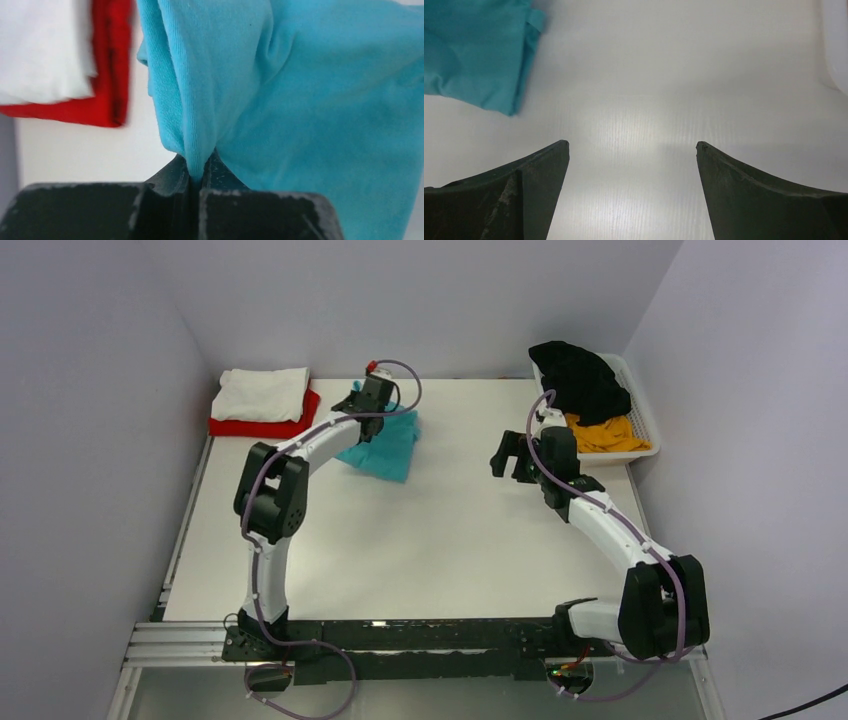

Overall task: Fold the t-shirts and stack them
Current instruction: Put the neatly folded tshirt into the corner of the board with the left arm

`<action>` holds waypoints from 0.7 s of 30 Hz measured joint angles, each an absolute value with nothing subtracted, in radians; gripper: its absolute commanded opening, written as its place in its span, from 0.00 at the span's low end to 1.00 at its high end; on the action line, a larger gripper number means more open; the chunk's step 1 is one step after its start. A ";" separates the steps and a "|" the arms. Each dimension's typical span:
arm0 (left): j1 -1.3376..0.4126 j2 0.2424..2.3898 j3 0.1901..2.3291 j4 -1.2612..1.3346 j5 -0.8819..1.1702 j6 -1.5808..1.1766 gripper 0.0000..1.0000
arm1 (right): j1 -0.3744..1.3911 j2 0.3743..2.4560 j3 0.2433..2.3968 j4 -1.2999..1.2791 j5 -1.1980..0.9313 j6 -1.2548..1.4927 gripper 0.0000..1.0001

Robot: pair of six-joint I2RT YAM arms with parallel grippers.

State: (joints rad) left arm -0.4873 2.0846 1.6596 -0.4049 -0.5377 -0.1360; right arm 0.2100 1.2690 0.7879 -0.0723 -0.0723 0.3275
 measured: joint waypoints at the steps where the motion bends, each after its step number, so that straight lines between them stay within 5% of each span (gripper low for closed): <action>1: -0.470 2.085 1.661 -0.382 -0.555 -0.097 0.00 | 0.210 1.266 0.785 -0.068 -0.060 0.326 1.00; 21: -0.134 2.086 1.934 -0.271 -0.524 0.305 0.00 | 0.210 1.280 0.775 -0.036 0.092 0.313 1.00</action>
